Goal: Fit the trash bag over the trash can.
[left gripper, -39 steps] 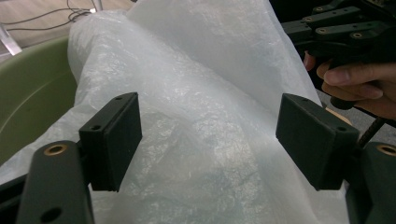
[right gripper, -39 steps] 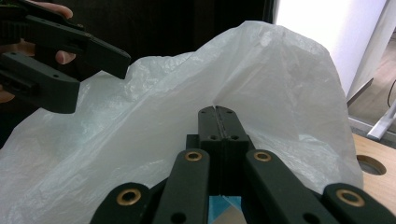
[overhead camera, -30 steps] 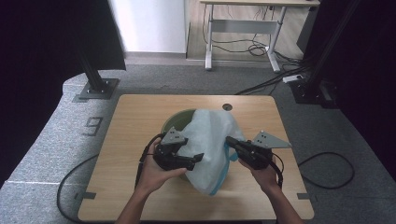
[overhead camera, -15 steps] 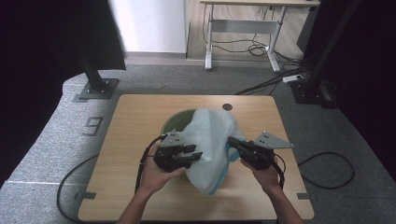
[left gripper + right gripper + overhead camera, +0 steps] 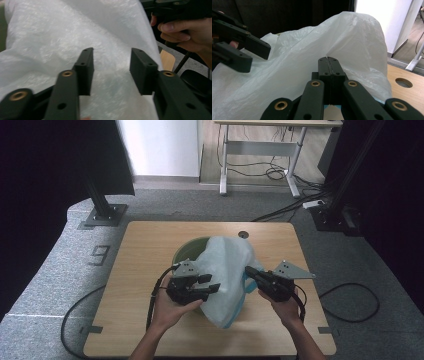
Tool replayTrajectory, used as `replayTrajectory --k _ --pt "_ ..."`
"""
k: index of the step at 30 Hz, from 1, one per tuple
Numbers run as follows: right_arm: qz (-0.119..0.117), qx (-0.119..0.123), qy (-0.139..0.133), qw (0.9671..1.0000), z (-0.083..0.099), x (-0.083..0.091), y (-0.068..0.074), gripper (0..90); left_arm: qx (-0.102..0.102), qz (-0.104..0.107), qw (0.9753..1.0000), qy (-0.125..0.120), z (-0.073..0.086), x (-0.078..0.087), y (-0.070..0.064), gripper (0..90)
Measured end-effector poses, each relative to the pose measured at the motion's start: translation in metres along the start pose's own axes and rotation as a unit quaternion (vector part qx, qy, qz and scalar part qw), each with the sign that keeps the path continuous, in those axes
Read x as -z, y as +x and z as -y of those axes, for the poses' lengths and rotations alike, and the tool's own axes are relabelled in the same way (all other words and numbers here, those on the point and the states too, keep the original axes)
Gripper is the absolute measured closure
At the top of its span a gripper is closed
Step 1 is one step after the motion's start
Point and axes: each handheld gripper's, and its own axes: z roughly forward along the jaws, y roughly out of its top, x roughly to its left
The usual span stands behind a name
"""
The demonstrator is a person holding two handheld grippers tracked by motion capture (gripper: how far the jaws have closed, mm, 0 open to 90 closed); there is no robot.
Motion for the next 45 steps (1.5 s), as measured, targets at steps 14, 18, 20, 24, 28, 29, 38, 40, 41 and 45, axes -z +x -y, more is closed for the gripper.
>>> replayTrajectory --k 14,18,20,24,28,29,38,40,41,45 --pt "0.007 -0.003 0.005 1.0000 -0.001 -0.002 -0.001 88.4 0.002 -0.006 0.9999 0.011 -0.013 -0.027 -0.024 25.3" --pt "0.008 -0.002 0.005 0.9999 -0.001 -0.003 0.000 88.4 -0.002 -0.010 0.9998 0.014 -0.017 -0.033 -0.031 22.5" --pt "0.008 -0.003 0.005 1.0000 -0.001 -0.003 0.000 88.4 -0.004 -0.022 0.9996 0.017 -0.019 -0.036 -0.033 23.6" --pt "0.006 -0.002 0.003 1.0000 -0.002 -0.002 0.001 88.4 -0.001 -0.031 0.9994 0.016 -0.018 -0.040 -0.029 34.9" --pt "0.004 -0.002 0.002 1.0000 -0.002 -0.001 0.001 88.4 0.003 -0.026 0.9996 0.012 -0.016 -0.040 -0.024 52.5" --pt "0.004 -0.002 0.002 1.0000 -0.002 -0.001 0.001 88.4 0.004 -0.023 0.9997 0.010 -0.015 -0.039 -0.023 56.7" --pt "0.004 -0.002 0.002 1.0000 -0.001 -0.001 0.001 88.3 0.010 0.003 0.9999 -0.004 -0.015 -0.031 -0.014 84.7" --pt "0.004 -0.001 0.001 1.0000 -0.001 0.000 0.001 88.1 0.012 0.008 0.9999 -0.006 -0.015 -0.030 -0.011 88.6" --pt "0.005 -0.002 0.000 1.0000 -0.001 0.000 0.000 87.9 0.014 0.010 0.9998 -0.008 -0.015 -0.030 -0.010 89.4" --pt "0.006 -0.002 -0.002 1.0000 -0.001 0.003 -0.002 83.4 0.025 0.013 0.9994 -0.020 -0.015 -0.024 -0.002 89.8"
